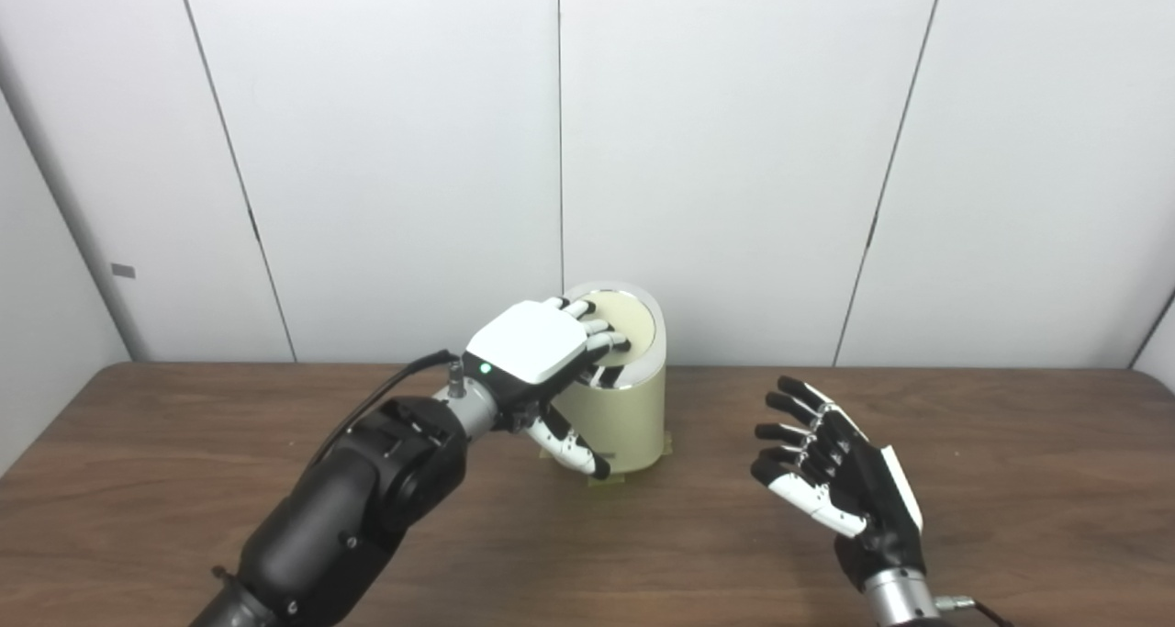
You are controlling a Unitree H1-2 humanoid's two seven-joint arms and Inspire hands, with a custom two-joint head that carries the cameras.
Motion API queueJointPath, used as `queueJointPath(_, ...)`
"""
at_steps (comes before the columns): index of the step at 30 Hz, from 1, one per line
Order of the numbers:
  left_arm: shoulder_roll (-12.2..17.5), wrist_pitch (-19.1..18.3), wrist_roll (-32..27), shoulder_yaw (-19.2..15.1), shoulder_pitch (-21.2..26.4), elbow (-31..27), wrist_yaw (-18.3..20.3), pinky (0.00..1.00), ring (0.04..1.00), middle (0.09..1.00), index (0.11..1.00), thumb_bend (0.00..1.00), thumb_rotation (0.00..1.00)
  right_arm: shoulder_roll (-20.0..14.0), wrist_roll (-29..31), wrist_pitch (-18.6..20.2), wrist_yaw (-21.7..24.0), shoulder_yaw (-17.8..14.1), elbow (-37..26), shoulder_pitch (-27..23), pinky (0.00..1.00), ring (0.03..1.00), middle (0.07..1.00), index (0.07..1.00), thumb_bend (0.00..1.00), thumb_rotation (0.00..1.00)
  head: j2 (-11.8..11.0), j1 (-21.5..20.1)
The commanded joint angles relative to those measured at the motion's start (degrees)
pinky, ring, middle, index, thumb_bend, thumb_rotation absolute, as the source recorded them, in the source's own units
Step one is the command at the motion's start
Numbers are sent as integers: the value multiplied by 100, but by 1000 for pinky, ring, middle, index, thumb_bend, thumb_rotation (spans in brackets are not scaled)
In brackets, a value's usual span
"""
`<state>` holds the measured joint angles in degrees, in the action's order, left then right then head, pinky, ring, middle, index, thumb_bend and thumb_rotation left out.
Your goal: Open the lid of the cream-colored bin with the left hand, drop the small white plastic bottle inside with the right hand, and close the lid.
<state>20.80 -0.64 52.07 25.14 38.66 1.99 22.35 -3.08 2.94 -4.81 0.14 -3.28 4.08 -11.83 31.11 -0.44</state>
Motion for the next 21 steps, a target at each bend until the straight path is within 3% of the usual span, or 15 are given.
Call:
queueJointPath(1,-69,114,-348,-352,-52,-271,-458,1000,986,836,847,923,429,-49,23,-152,18,-33,-110,-161,582,685,797,805,925,340,6,-1)
queueJointPath(4,-294,257,-963,-988,-301,-511,-1034,996,963,809,814,861,421,-69,-26,-135,-1,-32,-95,-151,588,688,796,807,927,347,7,10)
queueJointPath(7,-522,466,-1587,-1560,-559,-680,-1487,833,925,810,800,794,401,-78,-8,-107,9,-26,-120,-141,598,693,798,810,920,340,1,27)
queueJointPath(8,-596,567,-1773,-1724,-647,-711,-1664,749,863,807,793,773,351,-82,-17,-99,5,-21,-131,-139,596,690,798,810,917,341,0,31)
queueJointPath(10,-758,661,-2105,-2011,-825,-767,-1937,696,823,805,790,755,321,-82,-3,-75,9,-19,-157,-135,591,688,799,811,915,340,5,38)
queueJointPath(11,-886,642,-2384,-2196,-964,-809,-2044,722,820,802,786,737,312,-78,10,-49,9,-20,-176,-132,594,688,801,811,915,332,1,44)
queueJointPath(13,-1099,570,-2900,-2493,-1224,-891,-2168,762,819,789,780,725,287,-75,21,-21,8,-24,-189,-131,595,685,797,808,916,326,4,49)
queueJointPath(14,-1194,488,-3152,-2617,-1358,-938,-2189,725,801,776,774,707,223,-76,13,-9,2,-26,-191,-133,596,687,797,809,915,322,-1,51)
queueJointPath(17,-1454,180,-3787,-2957,-1753,-1002,-2256,669,766,764,768,685,154,-73,-1,27,-5,-23,-215,-133,601,689,798,811,922,324,-12,67)
queueJointPath(21,-1617,4,-4396,-3224,-2254,-872,-2260,652,736,752,773,679,180,-83,12,36,19,-15,-222,-136,597,689,801,809,922,317,-12,51)
